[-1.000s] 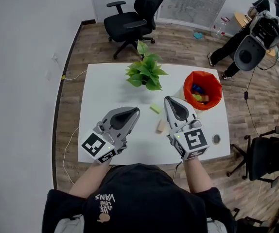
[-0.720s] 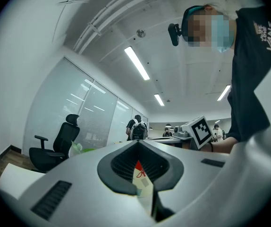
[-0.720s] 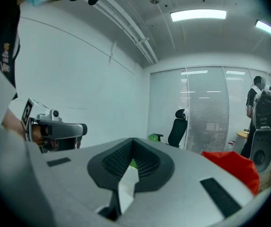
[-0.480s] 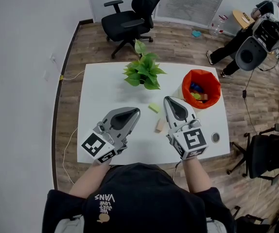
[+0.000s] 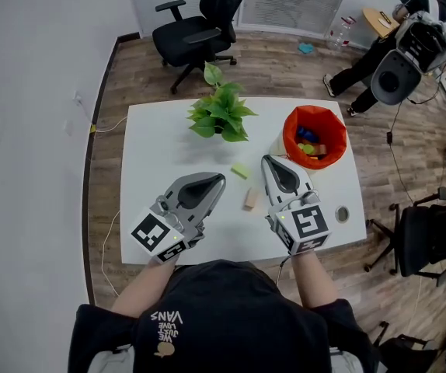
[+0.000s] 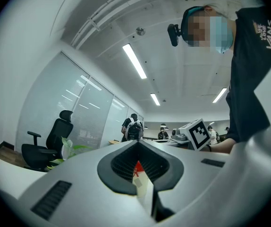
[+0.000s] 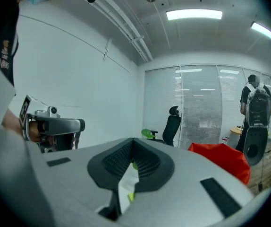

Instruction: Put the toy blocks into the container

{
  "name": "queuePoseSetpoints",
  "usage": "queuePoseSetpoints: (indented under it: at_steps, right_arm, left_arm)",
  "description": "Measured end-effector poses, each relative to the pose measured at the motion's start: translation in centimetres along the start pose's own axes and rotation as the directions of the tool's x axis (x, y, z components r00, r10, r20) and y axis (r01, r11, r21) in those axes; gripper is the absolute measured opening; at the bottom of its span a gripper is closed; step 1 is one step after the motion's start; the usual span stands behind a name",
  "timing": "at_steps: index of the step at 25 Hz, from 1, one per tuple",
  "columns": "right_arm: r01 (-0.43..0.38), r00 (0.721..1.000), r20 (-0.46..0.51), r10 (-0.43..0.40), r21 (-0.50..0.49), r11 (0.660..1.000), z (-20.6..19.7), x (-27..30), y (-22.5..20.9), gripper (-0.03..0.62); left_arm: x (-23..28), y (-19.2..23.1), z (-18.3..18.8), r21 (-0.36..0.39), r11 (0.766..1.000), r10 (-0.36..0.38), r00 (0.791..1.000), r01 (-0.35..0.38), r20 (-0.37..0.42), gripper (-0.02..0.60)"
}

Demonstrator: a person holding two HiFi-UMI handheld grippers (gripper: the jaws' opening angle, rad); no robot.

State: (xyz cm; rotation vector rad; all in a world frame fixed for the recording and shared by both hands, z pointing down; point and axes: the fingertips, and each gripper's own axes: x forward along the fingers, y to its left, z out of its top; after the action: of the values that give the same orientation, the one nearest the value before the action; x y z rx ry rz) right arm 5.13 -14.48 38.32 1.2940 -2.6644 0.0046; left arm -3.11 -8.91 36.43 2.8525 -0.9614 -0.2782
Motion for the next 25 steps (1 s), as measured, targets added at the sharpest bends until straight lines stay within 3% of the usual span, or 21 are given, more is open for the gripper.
queuePoseSetpoints:
  at_steps: [12,25]
  right_arm:
    - [0.027,0.99,-0.139,-0.023,0.032,0.999,-6.4,0.6,-0.6,0.018]
    - [0.026,0.94,-0.341,0.002,0.077,0.997,-15.7,1.1,0.5,0.018]
  left_arm:
    - [0.8,-0.7,-0.8,-0.007,1.0,-0.023,1.0,0.023,-0.018,0.011]
    - [0.7,-0.6,-0.9,-0.012,1.0,-0.017,1.0,0.017,-0.021,0.011]
